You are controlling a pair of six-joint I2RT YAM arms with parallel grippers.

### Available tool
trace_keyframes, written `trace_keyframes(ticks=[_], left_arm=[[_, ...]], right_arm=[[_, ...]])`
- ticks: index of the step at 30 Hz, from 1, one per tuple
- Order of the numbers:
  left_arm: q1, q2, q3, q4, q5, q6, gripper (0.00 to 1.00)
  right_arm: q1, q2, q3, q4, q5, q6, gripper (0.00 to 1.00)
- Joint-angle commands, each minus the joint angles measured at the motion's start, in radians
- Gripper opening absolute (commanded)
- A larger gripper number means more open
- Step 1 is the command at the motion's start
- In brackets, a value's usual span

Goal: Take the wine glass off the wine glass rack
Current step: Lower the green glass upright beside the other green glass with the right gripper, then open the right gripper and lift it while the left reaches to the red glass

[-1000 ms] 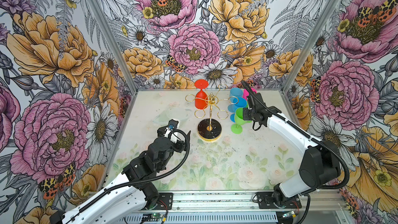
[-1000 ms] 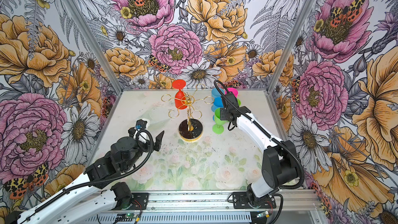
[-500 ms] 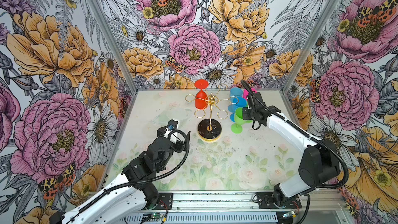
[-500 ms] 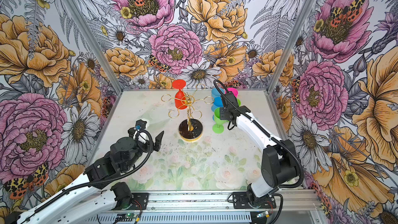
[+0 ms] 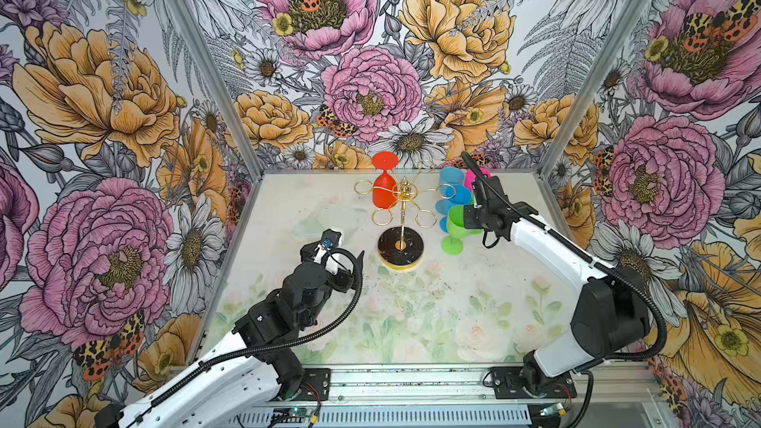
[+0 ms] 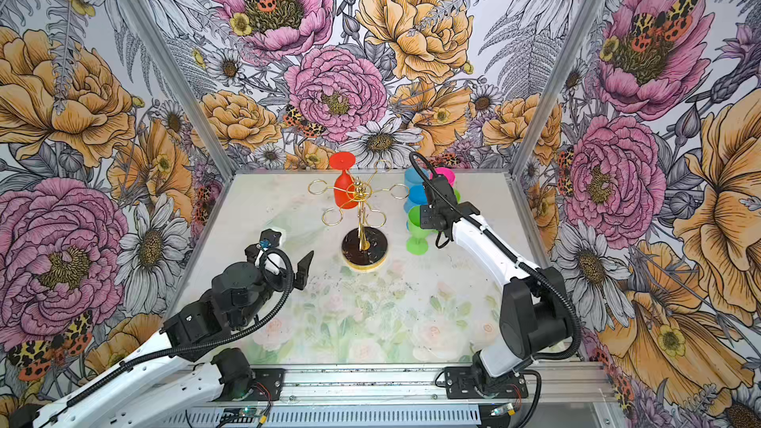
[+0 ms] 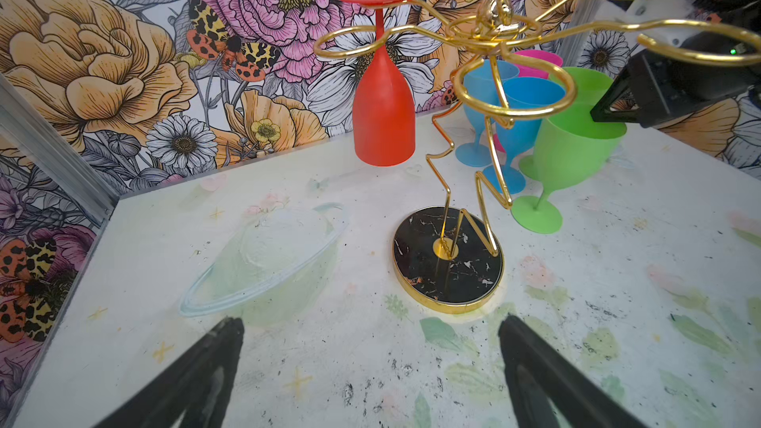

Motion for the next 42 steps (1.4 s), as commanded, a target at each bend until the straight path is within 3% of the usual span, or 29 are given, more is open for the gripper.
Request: trace_keyframes(ticks=[1, 16, 22, 28, 33, 38, 42], left_arm=[[0.006, -0.013, -0.010, 0.003, 0.024, 0.001, 0.99], [0.018, 0.016, -0.001, 0.001, 0.031, -0.005, 0.99], [0.112, 0.023, 0.040, -0.025, 0.112, -0.043, 0.99], [0.301, 0.026, 0.127, -0.087, 0.293, -0.090, 0.99], [0.533, 0.091, 0.219, -0.136, 0.551, -0.162, 0.97], [0.754, 0.222, 0.349, -0.140, 0.814, -0.261, 0.93], [0.837, 0.377, 0.487, -0.140, 0.994, -0.337, 0.89]], right_arm=[[-0.006, -0.013, 0.026, -0.034, -0.024, -0.001, 0.13], [-0.007, -0.130, 0.099, -0.081, -0.105, -0.004, 0.54], [-0.007, -0.207, 0.124, -0.093, -0.155, 0.000, 0.63], [-0.008, -0.288, 0.104, -0.094, -0.248, 0.013, 0.72], [-0.009, -0.350, 0.069, -0.092, -0.345, 0.003, 0.76], [-0.009, -0.416, 0.006, -0.092, -0.384, -0.037, 0.77], [-0.009, -0.454, -0.042, -0.091, -0.447, -0.057, 0.76]])
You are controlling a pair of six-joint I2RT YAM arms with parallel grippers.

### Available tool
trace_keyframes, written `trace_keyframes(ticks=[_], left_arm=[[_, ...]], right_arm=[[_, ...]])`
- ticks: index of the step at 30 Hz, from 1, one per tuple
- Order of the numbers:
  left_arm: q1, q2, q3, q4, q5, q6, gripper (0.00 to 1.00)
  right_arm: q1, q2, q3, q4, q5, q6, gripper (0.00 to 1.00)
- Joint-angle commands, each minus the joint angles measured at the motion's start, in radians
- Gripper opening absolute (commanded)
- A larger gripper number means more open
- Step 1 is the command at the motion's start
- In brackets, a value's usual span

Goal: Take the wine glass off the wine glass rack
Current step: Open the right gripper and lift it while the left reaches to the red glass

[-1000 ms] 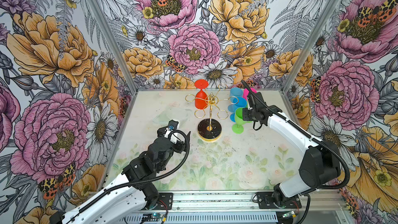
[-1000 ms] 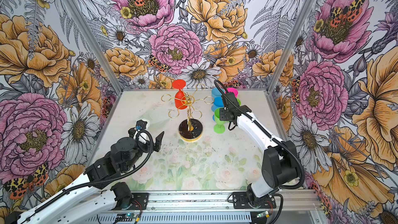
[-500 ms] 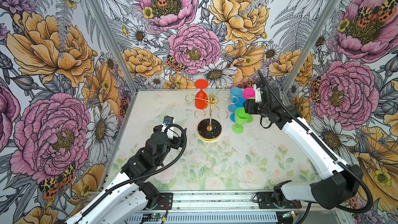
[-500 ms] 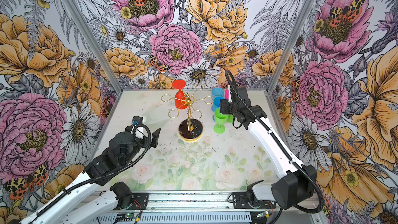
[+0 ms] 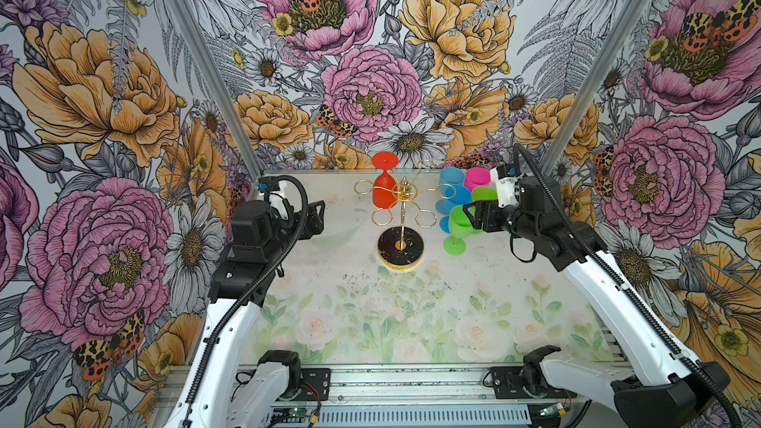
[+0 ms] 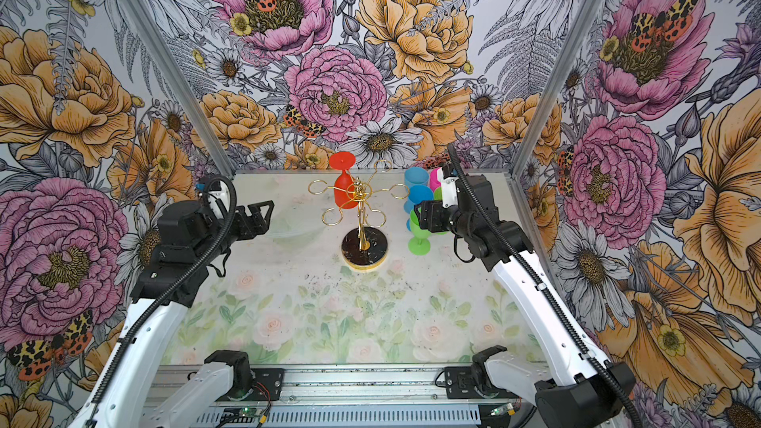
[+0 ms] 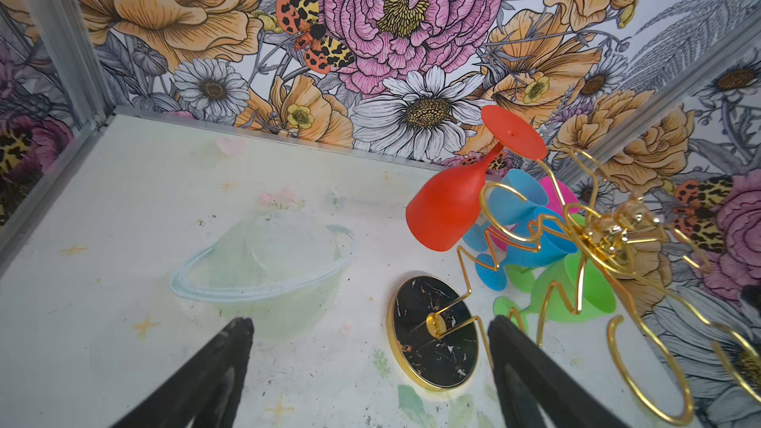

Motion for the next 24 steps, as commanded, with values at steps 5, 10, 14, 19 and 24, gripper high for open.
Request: trace_keyframes(ticks=[5, 10, 14, 19, 24], left_arm=[[0.039, 0.268, 0.240, -0.004, 0.389, -0.150, 0.85], [0.031, 0.427, 0.345, -0.003, 0.481, -0.227, 0.78], [-0.005, 0.500, 0.412, -0.003, 0.477, -0.227, 0.78], [-0.040, 0.591, 0.496, -0.003, 0.501, -0.255, 0.75], [-0.069, 0.678, 0.573, -0.003, 0.525, -0.274, 0.69]], right_arm=[[-0.003, -0.083, -0.072, 0.001, -0.136, -0.056, 0.76], [-0.003, -0.142, -0.111, -0.001, -0.176, -0.069, 0.77], [-0.002, -0.177, -0.140, 0.001, -0.196, -0.063, 0.76], [-0.002, -0.207, -0.169, 0.000, -0.198, -0.061, 0.77], [-0.001, -0.226, -0.185, 0.000, -0.198, -0.055, 0.76]])
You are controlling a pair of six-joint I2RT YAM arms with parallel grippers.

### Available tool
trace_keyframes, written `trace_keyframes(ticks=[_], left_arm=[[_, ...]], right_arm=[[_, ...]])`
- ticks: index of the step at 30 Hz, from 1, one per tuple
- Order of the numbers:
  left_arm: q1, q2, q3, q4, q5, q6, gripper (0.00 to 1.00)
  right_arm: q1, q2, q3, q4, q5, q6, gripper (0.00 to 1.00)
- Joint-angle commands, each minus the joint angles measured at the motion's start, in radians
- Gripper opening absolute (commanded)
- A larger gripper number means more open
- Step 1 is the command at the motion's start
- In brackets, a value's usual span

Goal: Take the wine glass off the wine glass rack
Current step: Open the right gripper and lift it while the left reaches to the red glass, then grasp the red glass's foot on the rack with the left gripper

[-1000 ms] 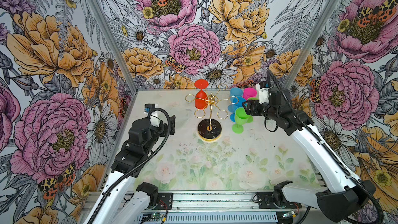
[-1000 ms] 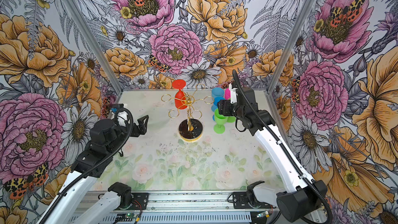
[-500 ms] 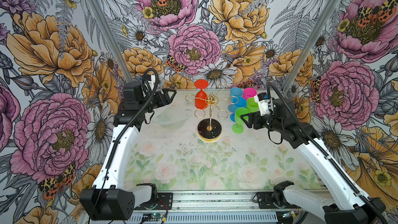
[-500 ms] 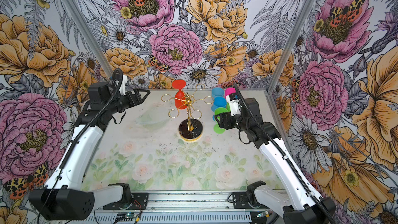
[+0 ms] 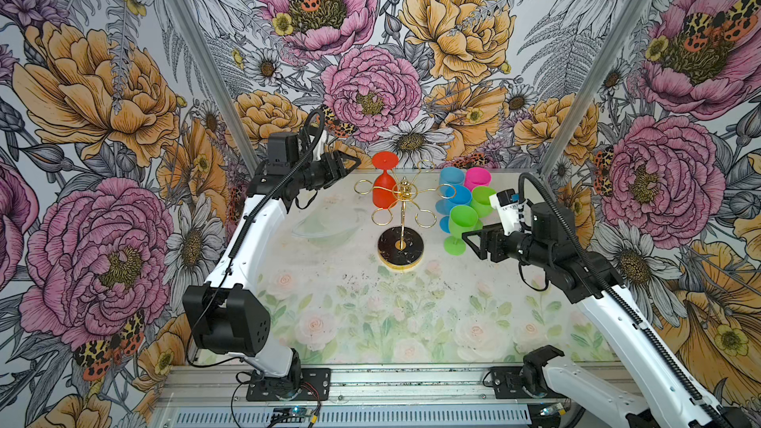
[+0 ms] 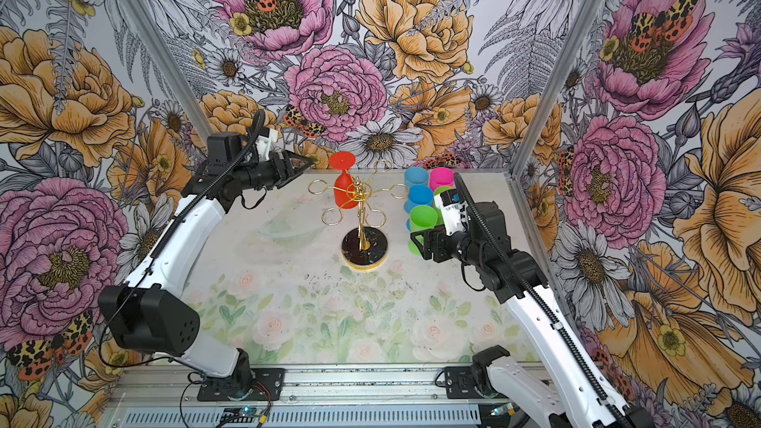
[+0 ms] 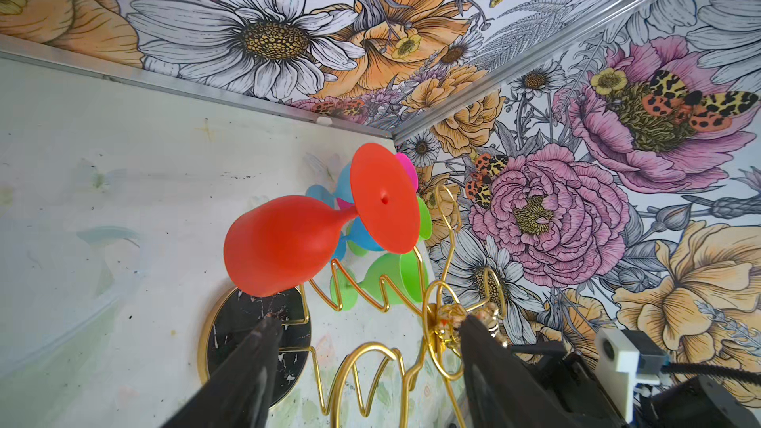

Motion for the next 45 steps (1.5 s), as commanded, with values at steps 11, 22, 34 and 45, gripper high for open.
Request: trace_keyframes(ticks=[11, 22, 34, 45], left_arm=[[-0.052, 0.180, 0.150, 0.004, 0.056, -0.052, 0.59], [-0.091, 0.275, 0.222, 0.004, 0.074, -0.058, 0.51], [-0.096, 0.298, 0.247, 0.004, 0.071, -0.090, 0.34], [-0.089, 0.279, 0.242, 0.003, 0.073, -0.103, 0.20]], right_arm=[[-0.002, -0.076, -0.031, 0.007, -0.017, 0.000, 0.76], [-0.001, -0.091, -0.058, 0.009, -0.004, 0.011, 0.77], [-0.002, -0.095, -0.062, 0.009, 0.016, 0.010, 0.76], [-0.001, -0.091, -0.062, 0.009, 0.025, 0.009, 0.76]])
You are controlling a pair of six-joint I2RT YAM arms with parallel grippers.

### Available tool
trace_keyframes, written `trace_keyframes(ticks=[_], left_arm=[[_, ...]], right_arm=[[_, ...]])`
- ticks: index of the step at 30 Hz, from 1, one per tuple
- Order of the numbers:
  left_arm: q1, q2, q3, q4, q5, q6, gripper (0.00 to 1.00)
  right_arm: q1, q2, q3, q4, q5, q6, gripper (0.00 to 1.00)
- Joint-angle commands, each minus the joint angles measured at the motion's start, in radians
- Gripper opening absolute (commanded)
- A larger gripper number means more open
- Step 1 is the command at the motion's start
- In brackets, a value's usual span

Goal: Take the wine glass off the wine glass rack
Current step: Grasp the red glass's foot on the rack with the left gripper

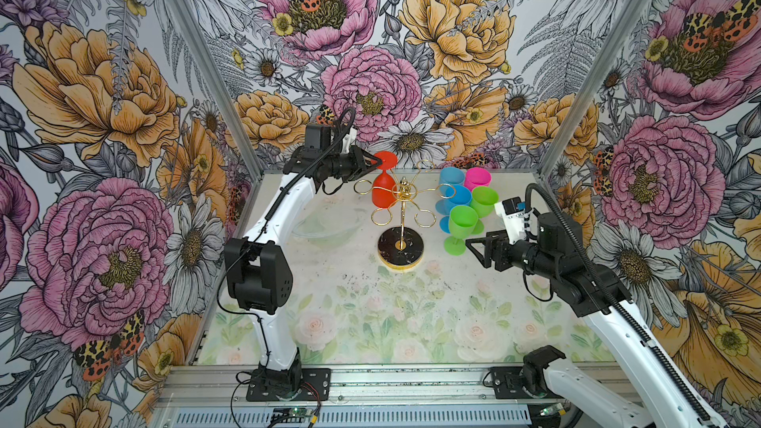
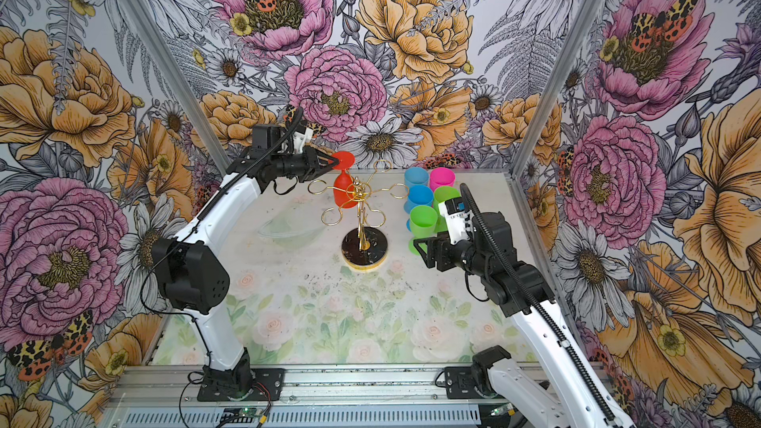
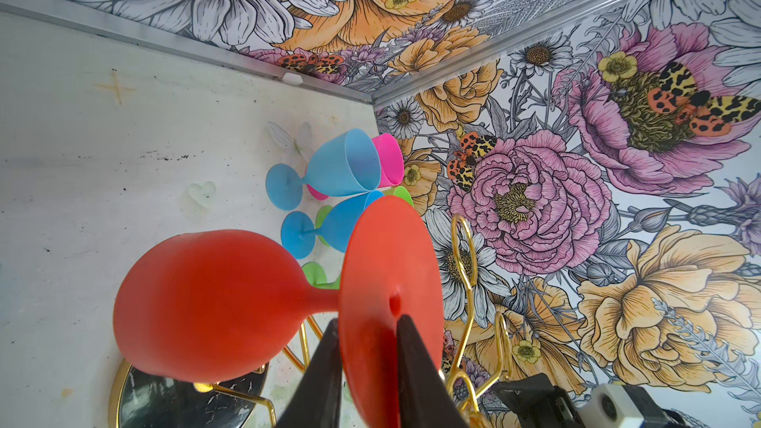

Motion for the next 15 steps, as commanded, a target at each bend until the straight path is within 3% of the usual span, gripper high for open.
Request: trace_keyframes(ticks=[1, 15], left_arm=[[0.005, -0.017, 0.017, -0.001, 0.011, -0.004, 0.20], [0.021, -0.047, 0.004, -0.001, 0.022, -0.014, 0.13]], right_arm=[[-0.001, -0.005, -0.002, 0.008, 0.019, 0.001, 0.76], [-0.001, 0.012, 0.008, 0.017, 0.014, 0.001, 0.76]])
